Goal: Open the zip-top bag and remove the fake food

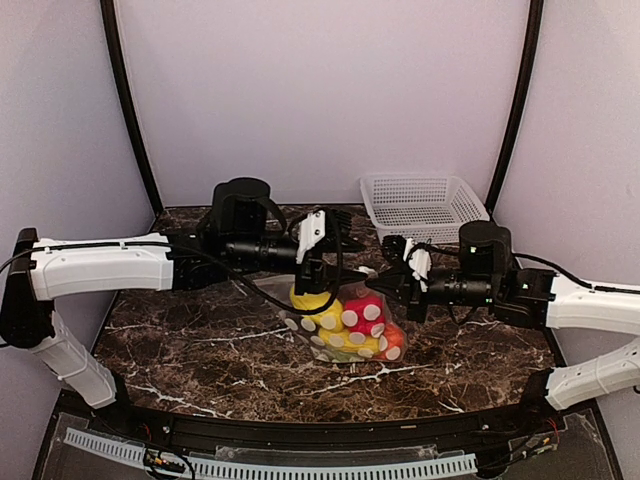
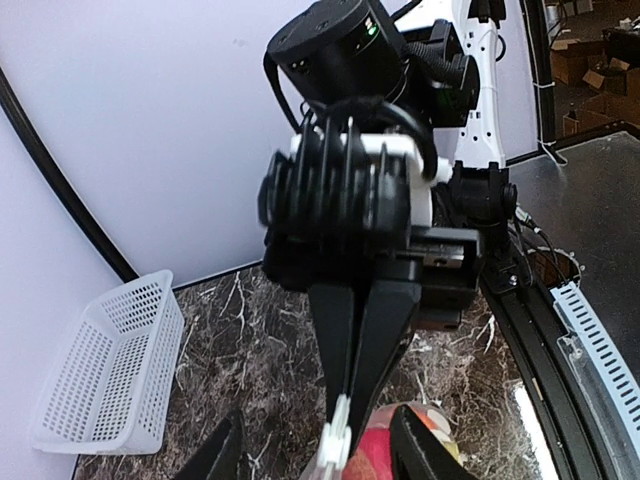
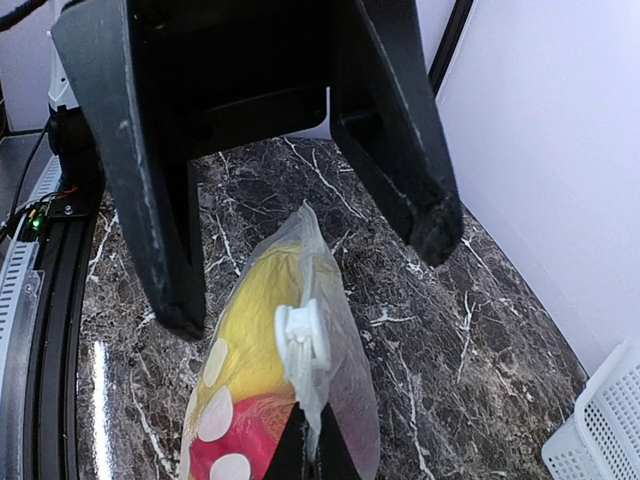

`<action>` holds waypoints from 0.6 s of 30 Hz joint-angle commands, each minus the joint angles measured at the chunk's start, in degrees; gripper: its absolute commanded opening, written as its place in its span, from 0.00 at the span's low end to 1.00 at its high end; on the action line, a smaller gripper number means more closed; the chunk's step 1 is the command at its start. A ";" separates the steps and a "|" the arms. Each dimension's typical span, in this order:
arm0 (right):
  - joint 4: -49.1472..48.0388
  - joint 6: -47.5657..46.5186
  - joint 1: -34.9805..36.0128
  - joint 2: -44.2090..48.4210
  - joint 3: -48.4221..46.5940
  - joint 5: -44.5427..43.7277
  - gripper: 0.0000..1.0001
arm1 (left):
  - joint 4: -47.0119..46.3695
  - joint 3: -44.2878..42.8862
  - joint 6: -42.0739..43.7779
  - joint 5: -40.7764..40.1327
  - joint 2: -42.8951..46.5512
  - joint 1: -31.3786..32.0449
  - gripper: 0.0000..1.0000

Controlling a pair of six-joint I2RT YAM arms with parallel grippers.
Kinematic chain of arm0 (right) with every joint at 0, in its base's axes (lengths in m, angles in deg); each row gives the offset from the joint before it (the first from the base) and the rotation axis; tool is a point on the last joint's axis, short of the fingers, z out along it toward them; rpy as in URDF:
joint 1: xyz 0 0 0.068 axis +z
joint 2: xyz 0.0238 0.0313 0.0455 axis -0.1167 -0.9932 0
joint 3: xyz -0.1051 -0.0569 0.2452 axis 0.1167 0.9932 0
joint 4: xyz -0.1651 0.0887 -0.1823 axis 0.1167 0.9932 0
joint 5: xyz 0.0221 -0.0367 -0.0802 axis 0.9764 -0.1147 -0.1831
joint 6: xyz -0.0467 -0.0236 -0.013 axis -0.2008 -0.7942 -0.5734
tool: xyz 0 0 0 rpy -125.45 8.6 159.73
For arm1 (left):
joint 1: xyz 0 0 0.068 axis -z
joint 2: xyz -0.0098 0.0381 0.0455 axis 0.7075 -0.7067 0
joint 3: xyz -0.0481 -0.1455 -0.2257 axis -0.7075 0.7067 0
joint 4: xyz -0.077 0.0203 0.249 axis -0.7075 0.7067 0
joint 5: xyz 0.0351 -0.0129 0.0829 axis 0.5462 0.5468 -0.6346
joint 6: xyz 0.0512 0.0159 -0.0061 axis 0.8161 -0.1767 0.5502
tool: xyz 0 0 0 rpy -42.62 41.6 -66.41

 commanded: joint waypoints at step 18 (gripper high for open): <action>-2.41 -0.48 -0.29 0.54 -1.52 0.09 0.00 | 2.49 -1.82 2.22 1.08 -2.62 0.71 0.12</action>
